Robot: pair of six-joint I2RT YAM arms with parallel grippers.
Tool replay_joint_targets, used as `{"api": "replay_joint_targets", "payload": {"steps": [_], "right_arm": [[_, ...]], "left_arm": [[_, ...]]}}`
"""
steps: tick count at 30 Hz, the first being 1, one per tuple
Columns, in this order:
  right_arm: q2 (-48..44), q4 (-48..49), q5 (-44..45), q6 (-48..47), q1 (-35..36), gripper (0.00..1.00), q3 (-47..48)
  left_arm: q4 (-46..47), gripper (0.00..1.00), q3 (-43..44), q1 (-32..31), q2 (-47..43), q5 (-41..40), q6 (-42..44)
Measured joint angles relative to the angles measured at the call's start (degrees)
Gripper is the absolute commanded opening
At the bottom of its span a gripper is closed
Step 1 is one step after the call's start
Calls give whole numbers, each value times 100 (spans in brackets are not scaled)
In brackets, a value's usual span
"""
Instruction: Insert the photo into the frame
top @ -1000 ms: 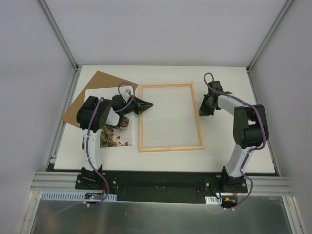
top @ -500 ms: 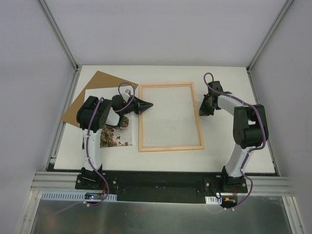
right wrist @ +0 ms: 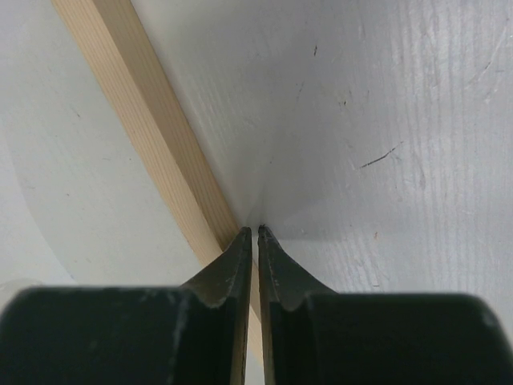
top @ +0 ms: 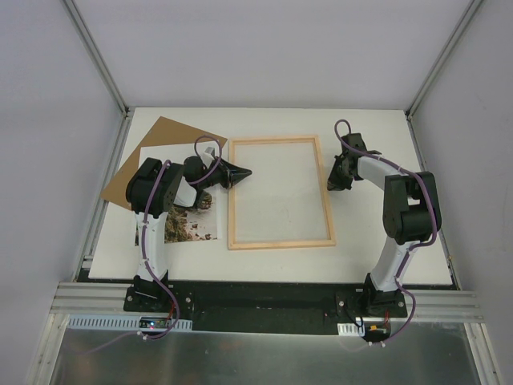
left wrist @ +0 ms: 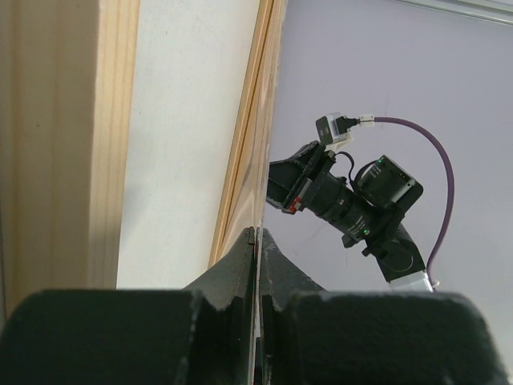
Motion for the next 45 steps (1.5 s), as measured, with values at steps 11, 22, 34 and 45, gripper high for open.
{"api": "replay_joint_targets", "payload": {"steps": [11, 22, 34, 45], "right_arm": [[24, -13, -2, 0, 11, 10, 33], [24, -15, -2, -4, 13, 10, 37], [28, -15, -2, -20, 26, 10, 42], [31, -13, -2, -22, 50, 10, 44]], "left_arm": [[-22, 0, 0, 0, 0, -9, -127], [-227, 0, 0, 0, 0, -46, -122], [-540, 0, 2, 0, -136, -142, 199], [-688, 0, 37, 0, -160, -140, 518]]}}
